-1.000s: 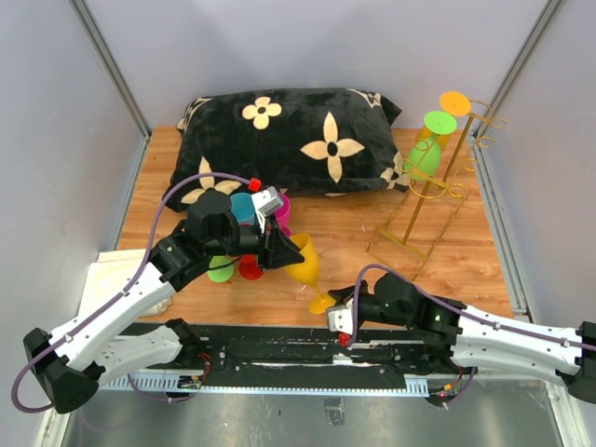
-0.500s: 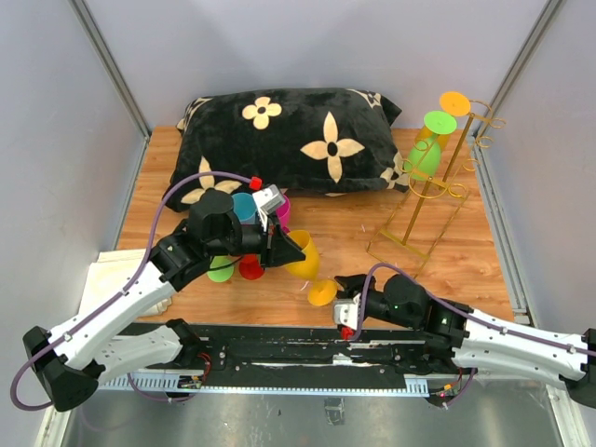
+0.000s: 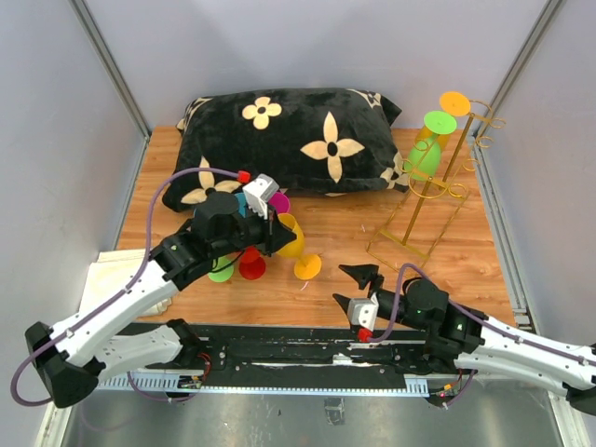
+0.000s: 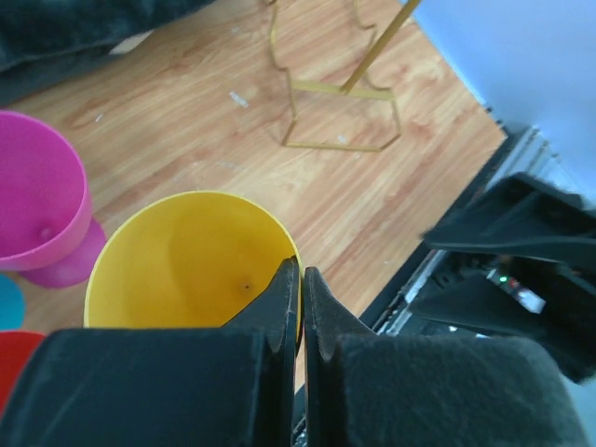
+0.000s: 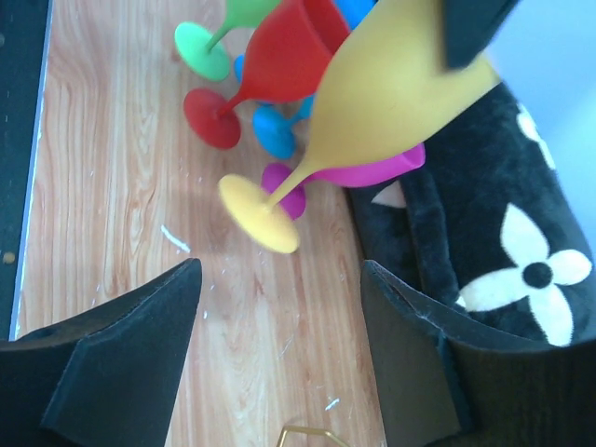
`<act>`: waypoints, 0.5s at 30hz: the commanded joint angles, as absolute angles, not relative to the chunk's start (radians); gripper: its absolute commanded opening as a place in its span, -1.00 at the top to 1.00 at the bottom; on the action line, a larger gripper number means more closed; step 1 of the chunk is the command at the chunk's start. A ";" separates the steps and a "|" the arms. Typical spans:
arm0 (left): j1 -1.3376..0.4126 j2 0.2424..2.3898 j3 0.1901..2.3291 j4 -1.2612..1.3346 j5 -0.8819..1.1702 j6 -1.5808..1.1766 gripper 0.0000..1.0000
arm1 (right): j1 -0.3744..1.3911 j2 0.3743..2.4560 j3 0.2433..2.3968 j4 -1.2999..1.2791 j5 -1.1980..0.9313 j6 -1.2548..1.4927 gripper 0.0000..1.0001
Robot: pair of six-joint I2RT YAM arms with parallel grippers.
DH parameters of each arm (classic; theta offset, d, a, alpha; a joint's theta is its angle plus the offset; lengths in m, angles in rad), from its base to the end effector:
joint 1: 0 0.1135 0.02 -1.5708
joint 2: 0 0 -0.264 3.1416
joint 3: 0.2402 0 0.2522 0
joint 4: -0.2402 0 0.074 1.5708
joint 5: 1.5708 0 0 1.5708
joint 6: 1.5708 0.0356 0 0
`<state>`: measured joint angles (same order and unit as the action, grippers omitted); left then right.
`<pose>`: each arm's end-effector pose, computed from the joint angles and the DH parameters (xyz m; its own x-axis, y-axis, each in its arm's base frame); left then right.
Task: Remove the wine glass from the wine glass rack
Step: Place the wine glass at the center of the board.
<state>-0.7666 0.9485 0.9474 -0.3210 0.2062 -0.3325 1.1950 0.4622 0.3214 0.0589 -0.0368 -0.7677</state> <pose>0.1494 -0.1540 0.3533 -0.4828 0.0214 -0.8755 0.6996 0.6107 -0.3709 0.0516 0.1343 0.2473 0.6333 -0.2858 -0.7192 -0.6994 0.1865 -0.6900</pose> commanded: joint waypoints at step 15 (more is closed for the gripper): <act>-0.909 1.223 0.989 -0.380 -0.238 -0.284 0.99 | 1.198 0.219 0.305 0.175 -0.260 -0.650 -0.56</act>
